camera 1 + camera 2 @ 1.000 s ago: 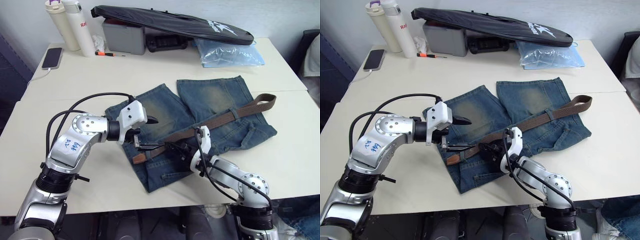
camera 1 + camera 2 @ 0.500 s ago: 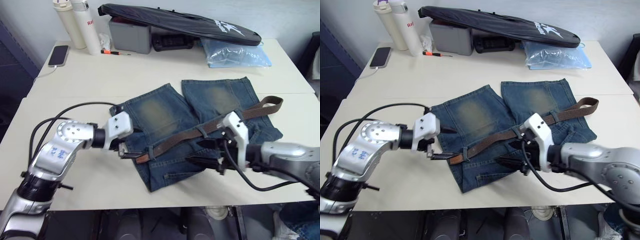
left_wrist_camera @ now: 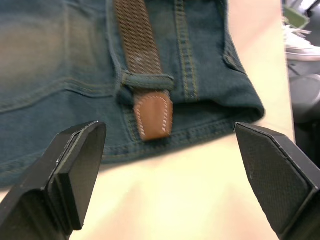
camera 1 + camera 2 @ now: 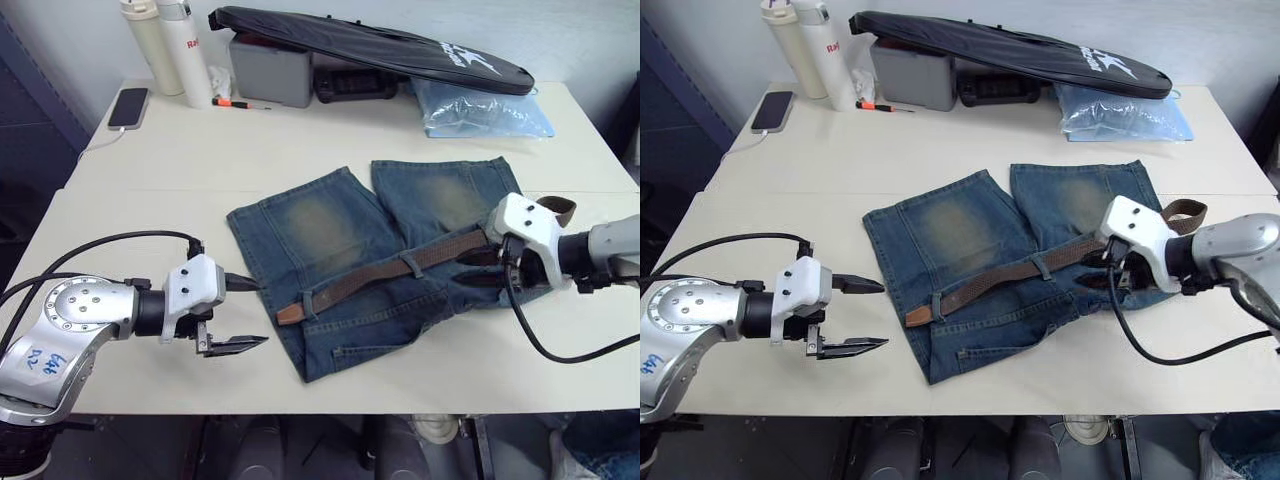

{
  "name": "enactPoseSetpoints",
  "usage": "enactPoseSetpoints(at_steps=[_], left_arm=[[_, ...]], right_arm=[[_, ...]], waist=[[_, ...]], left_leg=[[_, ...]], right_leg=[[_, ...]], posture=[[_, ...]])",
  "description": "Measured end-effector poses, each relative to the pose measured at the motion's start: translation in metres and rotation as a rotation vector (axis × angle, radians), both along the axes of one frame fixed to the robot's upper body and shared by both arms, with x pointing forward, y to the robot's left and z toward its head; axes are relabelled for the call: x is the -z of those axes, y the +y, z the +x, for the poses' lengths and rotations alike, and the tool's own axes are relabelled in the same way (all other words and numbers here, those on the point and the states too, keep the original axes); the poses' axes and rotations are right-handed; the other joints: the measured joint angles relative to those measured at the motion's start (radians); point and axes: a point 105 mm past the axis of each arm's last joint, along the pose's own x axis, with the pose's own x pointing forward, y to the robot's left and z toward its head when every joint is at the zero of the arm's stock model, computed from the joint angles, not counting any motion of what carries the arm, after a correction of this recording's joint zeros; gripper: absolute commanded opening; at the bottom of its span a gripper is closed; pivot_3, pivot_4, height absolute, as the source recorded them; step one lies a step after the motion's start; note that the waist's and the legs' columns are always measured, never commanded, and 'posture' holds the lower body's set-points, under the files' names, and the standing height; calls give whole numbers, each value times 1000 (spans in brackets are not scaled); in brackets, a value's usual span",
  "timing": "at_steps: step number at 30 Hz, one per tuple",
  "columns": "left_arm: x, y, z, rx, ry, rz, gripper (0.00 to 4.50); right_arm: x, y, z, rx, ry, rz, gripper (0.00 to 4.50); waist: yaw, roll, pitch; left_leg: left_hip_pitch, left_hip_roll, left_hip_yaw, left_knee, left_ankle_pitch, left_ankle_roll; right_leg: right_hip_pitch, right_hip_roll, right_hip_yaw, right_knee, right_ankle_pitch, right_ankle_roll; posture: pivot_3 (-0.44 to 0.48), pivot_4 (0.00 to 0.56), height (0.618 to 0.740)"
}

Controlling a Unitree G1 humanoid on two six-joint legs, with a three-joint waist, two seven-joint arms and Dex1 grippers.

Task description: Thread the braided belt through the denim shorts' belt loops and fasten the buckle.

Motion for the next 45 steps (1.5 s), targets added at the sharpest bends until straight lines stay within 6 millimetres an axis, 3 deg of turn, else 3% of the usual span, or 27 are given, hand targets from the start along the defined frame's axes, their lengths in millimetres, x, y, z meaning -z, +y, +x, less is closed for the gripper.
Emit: enactPoseSetpoints(at_steps=[4,8,17,20,29,33,36,40,45], left_arm=[[-1,-7,6,-18,-23,-29,4500],[10,-21,10,11,-29,12,4500],[49,-34,33,2,-81,190,4500],[46,-33,38,-3,-94,197,3763],[36,-37,33,23,-47,112,63],[32,-30,23,5,3,54,63],[35,-14,14,-16,27,73,63],[43,34,0,-140,73,130,63],[50,122,-23,-402,42,218,63]], right_arm=[[22,-12,13,101,39,-6,54],[43,-15,26,212,54,-4,54],[51,-14,23,309,26,-38,54],[51,-16,21,324,24,-37,0],[52,-19,17,352,29,-36,0],[52,-20,17,362,33,-36,0],[53,-20,17,366,36,-39,0],[54,-21,18,368,37,-51,0],[55,-21,21,375,51,-46,0]], waist=[[0,0,0],[1,0,0],[4,-4,-3],[7,-4,-3],[5,-4,-3],[5,-4,-3],[1,-4,-3],[-2,-4,-3],[-4,-6,-5]], left_leg=[[0,0,0,0,0,0],[0,0,1,1,0,0],[1,0,0,4,0,0],[1,0,0,4,0,0],[0,0,0,6,-1,1],[1,0,0,6,-1,1],[1,0,-1,6,-1,1],[1,0,-1,6,-2,1],[2,1,0,7,-3,1]], right_leg=[[0,0,0,1,0,0],[0,0,0,1,0,0],[2,0,0,1,1,0],[2,0,0,1,1,0],[3,0,0,1,1,0],[3,0,0,1,1,0],[3,0,0,1,1,0],[3,0,0,1,1,0],[3,0,0,-1,0,-2]], posture=[[0,150,739],[0,150,739],[0,150,739],[0,150,739],[0,150,739],[0,150,739],[0,150,739],[0,150,739],[0,150,739]])
